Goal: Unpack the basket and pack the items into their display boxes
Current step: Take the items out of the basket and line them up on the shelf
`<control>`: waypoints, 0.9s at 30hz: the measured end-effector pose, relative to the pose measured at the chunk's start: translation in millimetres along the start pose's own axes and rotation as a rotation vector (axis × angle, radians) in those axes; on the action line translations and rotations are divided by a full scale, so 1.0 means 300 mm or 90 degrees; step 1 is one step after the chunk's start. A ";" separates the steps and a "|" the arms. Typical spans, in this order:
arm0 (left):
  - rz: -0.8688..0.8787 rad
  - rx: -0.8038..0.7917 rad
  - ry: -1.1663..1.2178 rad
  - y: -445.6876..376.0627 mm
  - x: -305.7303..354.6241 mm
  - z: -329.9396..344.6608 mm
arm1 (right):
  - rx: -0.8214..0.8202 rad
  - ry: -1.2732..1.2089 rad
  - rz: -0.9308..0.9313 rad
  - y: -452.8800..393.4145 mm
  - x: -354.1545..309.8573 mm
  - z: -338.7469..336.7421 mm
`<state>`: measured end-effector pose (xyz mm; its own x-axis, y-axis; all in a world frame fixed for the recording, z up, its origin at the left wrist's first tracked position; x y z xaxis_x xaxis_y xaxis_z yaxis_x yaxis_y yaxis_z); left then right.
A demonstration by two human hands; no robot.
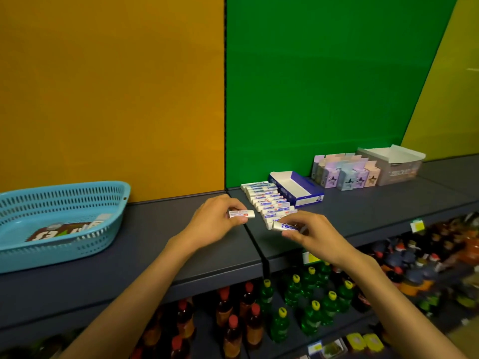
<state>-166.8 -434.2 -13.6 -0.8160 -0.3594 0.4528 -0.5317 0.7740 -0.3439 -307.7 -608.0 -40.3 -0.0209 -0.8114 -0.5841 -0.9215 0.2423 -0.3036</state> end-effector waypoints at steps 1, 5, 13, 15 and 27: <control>-0.004 0.005 -0.009 -0.014 0.010 0.017 | 0.002 0.013 -0.005 -0.001 0.023 -0.012; -0.030 0.016 -0.037 -0.077 0.018 0.069 | 0.009 0.073 -0.011 -0.036 0.108 -0.043; -0.060 0.019 -0.124 -0.268 -0.034 0.175 | -0.007 0.135 -0.030 -0.239 0.238 -0.069; -0.067 0.029 -0.141 -0.319 -0.053 0.192 | -0.022 0.149 -0.039 -0.315 0.254 -0.072; -0.084 0.015 -0.221 -0.522 -0.142 0.276 | -0.075 0.235 -0.131 -0.669 0.345 0.003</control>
<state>-67.6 -583.3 -47.0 -0.7660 -0.6139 0.1907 -0.6397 0.6984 -0.3211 -124.5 -740.1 -40.4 0.0500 -0.9773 -0.2058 -0.9583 0.0111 -0.2856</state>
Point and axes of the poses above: each hand's wrist, its own y-axis away from the middle knuckle, its own z-axis out of the palm, x = y × z, the point moved 8 cm from there along -y, towards the middle knuckle, and after that the axes turned 4 degrees about -y, right-handed, at the moved point
